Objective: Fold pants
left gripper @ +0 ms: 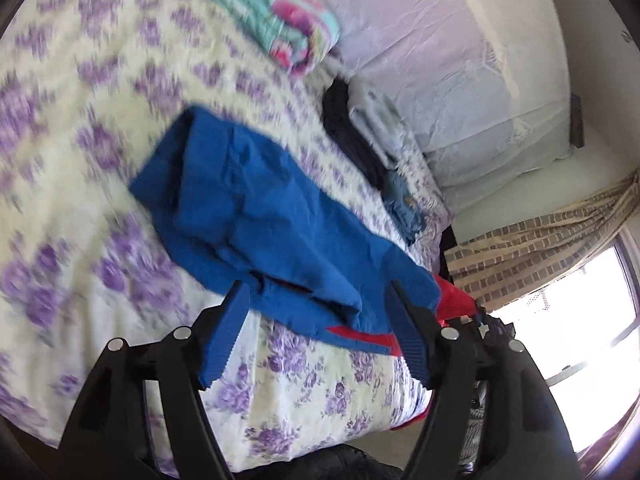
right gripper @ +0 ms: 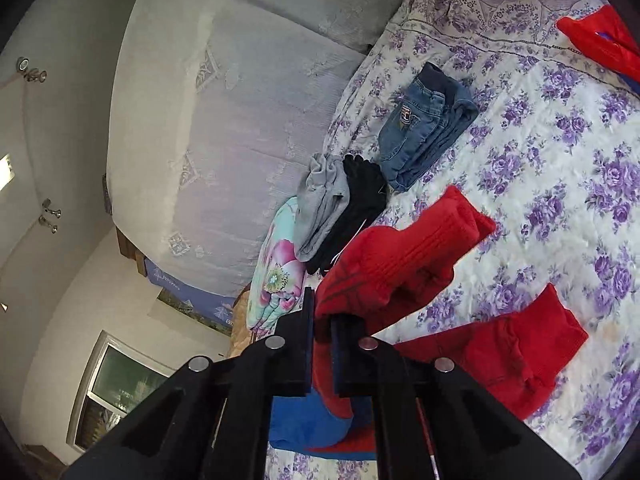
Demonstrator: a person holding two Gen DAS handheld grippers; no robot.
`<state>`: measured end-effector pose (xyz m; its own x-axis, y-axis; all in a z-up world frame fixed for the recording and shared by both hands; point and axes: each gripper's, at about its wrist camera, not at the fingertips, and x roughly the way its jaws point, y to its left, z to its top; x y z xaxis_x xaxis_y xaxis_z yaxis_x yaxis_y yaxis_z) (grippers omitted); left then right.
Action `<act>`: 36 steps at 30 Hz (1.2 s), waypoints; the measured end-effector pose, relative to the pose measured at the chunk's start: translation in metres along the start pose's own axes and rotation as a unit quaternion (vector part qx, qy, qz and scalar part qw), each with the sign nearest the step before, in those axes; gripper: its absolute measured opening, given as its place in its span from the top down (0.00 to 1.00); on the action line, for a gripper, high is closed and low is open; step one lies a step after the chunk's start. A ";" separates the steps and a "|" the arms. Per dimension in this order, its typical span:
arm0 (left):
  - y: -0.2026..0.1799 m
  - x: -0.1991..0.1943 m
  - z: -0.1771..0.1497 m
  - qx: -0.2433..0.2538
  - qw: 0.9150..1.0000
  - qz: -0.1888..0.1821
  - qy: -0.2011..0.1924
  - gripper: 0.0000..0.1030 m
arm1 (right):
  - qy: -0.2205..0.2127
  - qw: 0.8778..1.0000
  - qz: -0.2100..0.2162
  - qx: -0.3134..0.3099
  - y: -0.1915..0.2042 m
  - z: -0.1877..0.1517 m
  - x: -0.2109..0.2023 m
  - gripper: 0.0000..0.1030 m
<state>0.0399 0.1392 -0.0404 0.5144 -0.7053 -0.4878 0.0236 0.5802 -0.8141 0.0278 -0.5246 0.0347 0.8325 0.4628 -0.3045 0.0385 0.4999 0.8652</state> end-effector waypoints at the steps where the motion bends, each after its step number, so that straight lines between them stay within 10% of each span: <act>1: 0.002 0.009 -0.003 -0.006 1.000 0.003 0.009 0.35 | 0.002 1.000 -0.004 0.008 -0.005 -0.001 0.000 0.94; 9: -0.001 0.038 0.028 -0.029 0.999 0.024 -0.013 0.35 | 0.013 0.999 -0.005 0.035 -0.030 -0.010 -0.005 0.94; 15: 0.003 0.045 0.042 -0.031 0.999 0.041 -0.002 0.81 | 0.015 0.999 -0.003 0.041 -0.036 -0.017 -0.009 0.94; 21: 0.022 0.039 0.042 -0.054 0.998 0.017 0.001 0.92 | 0.017 0.998 -0.007 0.063 -0.049 -0.021 -0.011 0.94; 31: -0.067 -0.017 0.110 0.099 0.990 -0.018 -0.099 0.94 | -0.007 1.000 0.020 -0.016 0.004 0.001 -0.025 0.94; 36: -0.001 0.006 0.068 0.072 0.997 -0.009 0.001 0.93 | 0.033 0.997 -0.058 0.041 -0.077 -0.040 -0.027 0.94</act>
<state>0.1017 0.1617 -0.0209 0.5108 -0.7166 -0.4749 0.1552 0.6203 -0.7689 -0.0193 -0.5462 -0.0394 0.7823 0.4539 -0.4265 0.1792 0.4918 0.8521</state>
